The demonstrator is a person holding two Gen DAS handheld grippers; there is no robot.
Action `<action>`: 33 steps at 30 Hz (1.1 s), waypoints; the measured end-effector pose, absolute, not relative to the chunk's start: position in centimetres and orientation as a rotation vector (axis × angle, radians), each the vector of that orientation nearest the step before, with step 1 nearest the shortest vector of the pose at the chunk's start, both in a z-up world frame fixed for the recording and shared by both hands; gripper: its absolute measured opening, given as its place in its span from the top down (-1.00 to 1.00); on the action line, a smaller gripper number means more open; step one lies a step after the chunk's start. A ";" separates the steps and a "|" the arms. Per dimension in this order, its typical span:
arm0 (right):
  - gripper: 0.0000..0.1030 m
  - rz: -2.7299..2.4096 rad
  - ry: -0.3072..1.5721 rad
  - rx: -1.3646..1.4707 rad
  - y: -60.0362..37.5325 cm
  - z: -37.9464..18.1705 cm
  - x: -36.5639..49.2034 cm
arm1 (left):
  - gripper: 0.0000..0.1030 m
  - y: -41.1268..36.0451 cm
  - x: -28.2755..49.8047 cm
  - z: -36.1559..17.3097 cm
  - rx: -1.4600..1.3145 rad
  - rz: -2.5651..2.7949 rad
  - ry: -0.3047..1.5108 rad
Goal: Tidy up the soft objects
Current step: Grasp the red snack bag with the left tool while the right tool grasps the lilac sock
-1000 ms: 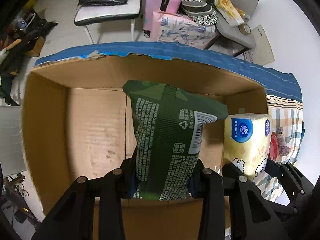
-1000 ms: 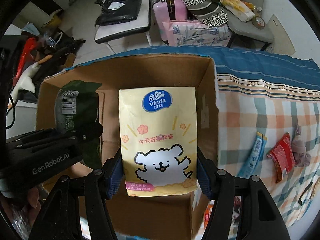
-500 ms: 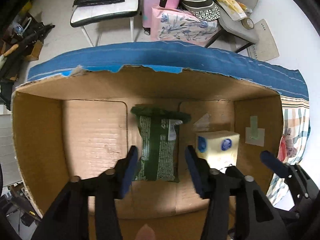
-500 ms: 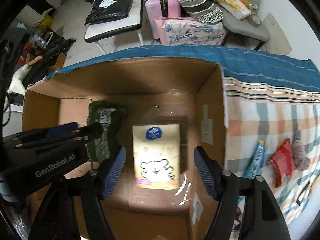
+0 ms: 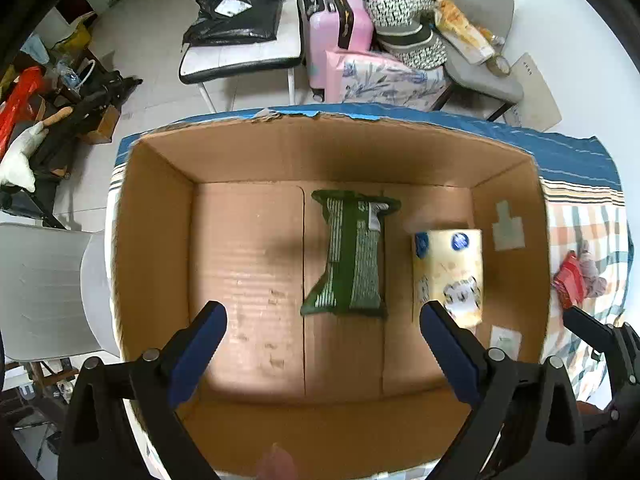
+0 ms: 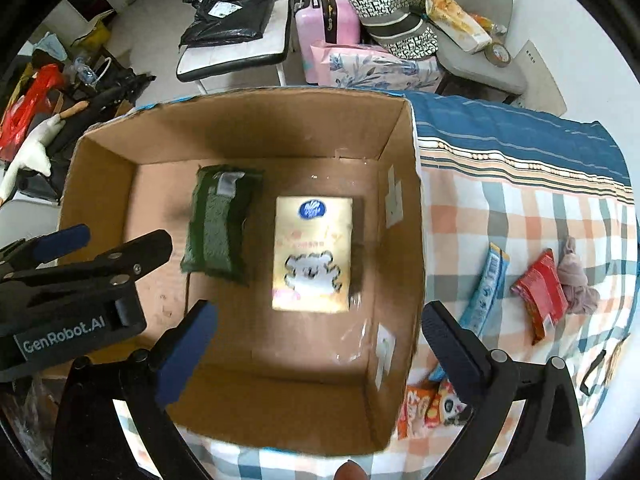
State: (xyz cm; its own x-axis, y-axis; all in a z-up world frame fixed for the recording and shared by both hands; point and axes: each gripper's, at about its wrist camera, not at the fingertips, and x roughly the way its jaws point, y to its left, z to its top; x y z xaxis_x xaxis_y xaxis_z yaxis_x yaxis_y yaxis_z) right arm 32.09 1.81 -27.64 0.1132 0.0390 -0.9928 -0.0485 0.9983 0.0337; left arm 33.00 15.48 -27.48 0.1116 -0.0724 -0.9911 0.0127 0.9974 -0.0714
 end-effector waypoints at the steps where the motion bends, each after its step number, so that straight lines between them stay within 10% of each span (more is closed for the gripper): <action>1: -1.00 0.066 1.445 -0.014 1.9 -27.1 31.4 | -0.92 15.7 32.3 -27.0 -0.050 -0.058 1.446; 33: -1.00 0.171 1.232 0.167 -14.5 -14.3 20.1 | -0.93 1.6 22.0 -13.6 -0.003 -0.071 1.204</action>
State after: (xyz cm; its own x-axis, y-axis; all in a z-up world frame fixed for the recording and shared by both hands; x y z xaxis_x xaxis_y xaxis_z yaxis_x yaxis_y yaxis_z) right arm 20.05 -14.48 -14.25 0.3224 0.2194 -0.9208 -0.0392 0.9750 0.2186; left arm 22.05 1.58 -13.57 0.3563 -0.0565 -0.9327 0.0533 0.9978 -0.0401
